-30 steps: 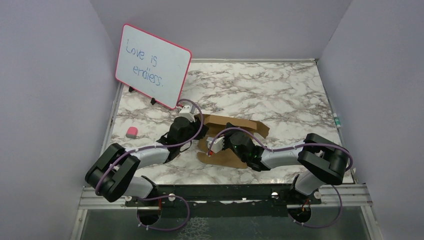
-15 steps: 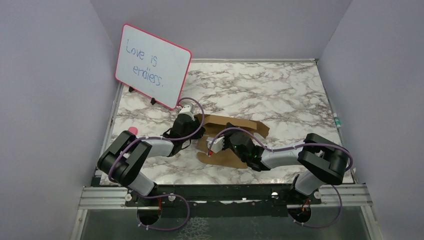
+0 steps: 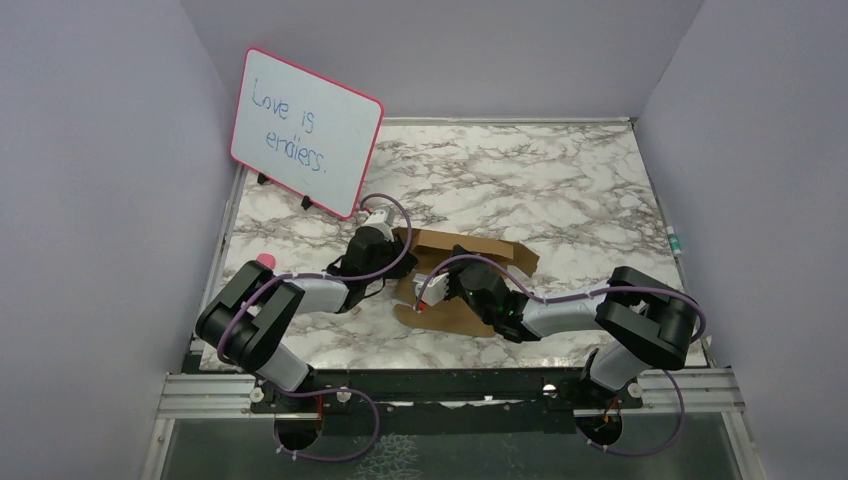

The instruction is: Fold the paper box

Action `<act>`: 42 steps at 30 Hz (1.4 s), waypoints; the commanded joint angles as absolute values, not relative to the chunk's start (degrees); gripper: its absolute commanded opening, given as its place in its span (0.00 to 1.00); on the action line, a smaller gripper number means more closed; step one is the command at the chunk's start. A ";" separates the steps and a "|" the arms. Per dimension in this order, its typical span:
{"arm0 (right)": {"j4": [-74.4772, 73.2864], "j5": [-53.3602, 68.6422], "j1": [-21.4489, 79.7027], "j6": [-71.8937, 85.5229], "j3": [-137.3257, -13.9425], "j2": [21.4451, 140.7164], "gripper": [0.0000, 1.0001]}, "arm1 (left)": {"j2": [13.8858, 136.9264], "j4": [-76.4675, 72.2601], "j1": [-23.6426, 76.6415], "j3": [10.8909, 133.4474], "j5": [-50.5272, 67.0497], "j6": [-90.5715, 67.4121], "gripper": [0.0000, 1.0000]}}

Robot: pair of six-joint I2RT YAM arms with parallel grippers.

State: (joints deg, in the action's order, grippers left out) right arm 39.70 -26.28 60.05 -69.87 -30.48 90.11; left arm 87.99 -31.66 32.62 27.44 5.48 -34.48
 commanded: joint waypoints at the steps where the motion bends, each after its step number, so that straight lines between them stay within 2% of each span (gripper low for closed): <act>1: 36.31 -24.87 60.64 -67.96 -30.88 91.08 0.01 | 87.97 -35.28 33.22 28.33 7.80 -34.98 0.18; 15: 36.04 -24.65 60.64 -67.77 -30.89 91.10 0.01 | 88.97 -38.01 34.63 27.58 8.67 -35.33 0.19; 25: 35.95 -24.69 60.64 -67.91 -30.81 91.07 0.01 | 84.99 -37.90 34.63 24.94 7.35 -34.00 0.23; 30: 35.77 -24.46 60.64 -68.09 -30.14 89.54 0.01 | 78.70 -36.89 33.59 21.26 6.13 -34.19 0.24; 37: 35.77 -24.48 60.64 -68.22 -29.89 88.95 0.01 | 66.84 -25.42 30.76 20.95 0.63 -30.52 0.28; 42: 35.52 -24.43 60.64 -68.10 -29.88 89.10 0.01 | 62.69 -14.83 28.88 24.54 -11.92 -23.64 0.36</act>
